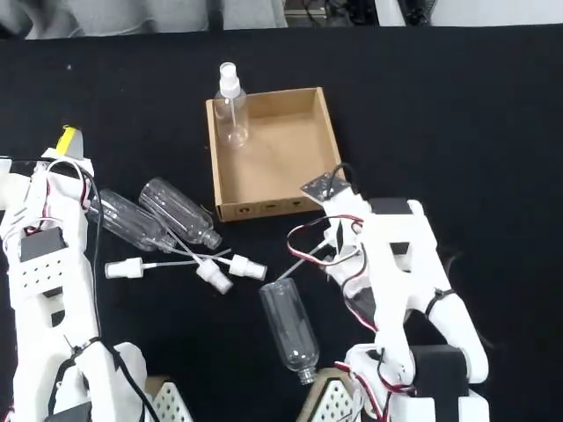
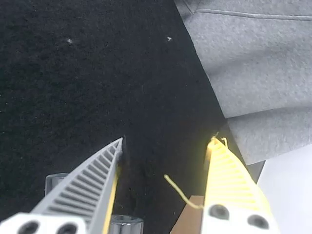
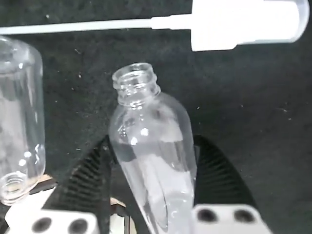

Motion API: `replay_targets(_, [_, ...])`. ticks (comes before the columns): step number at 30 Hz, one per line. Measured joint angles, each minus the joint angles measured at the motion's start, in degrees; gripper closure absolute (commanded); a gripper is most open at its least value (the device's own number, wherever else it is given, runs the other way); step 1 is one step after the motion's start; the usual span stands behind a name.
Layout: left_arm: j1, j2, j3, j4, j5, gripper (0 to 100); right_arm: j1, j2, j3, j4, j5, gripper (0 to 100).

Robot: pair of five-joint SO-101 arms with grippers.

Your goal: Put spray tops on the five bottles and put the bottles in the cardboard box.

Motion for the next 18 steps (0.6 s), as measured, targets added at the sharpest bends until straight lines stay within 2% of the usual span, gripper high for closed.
replay_targets(3, [0.0, 0.0, 0.0, 0.0, 0.0, 75, 0.0, 0.0, -1.58, 0.88, 0.0, 90.2])
replay_targets(12, [0.0, 0.0, 0.0, 0.0, 0.0, 75, 0.0, 0.0, -9.76, 12.84, 0.0, 90.2])
replay_targets(18, [0.0, 0.0, 0.0, 0.0, 0.0, 75, 0.0, -7.12, -10.29, 17.93, -3.96, 90.3])
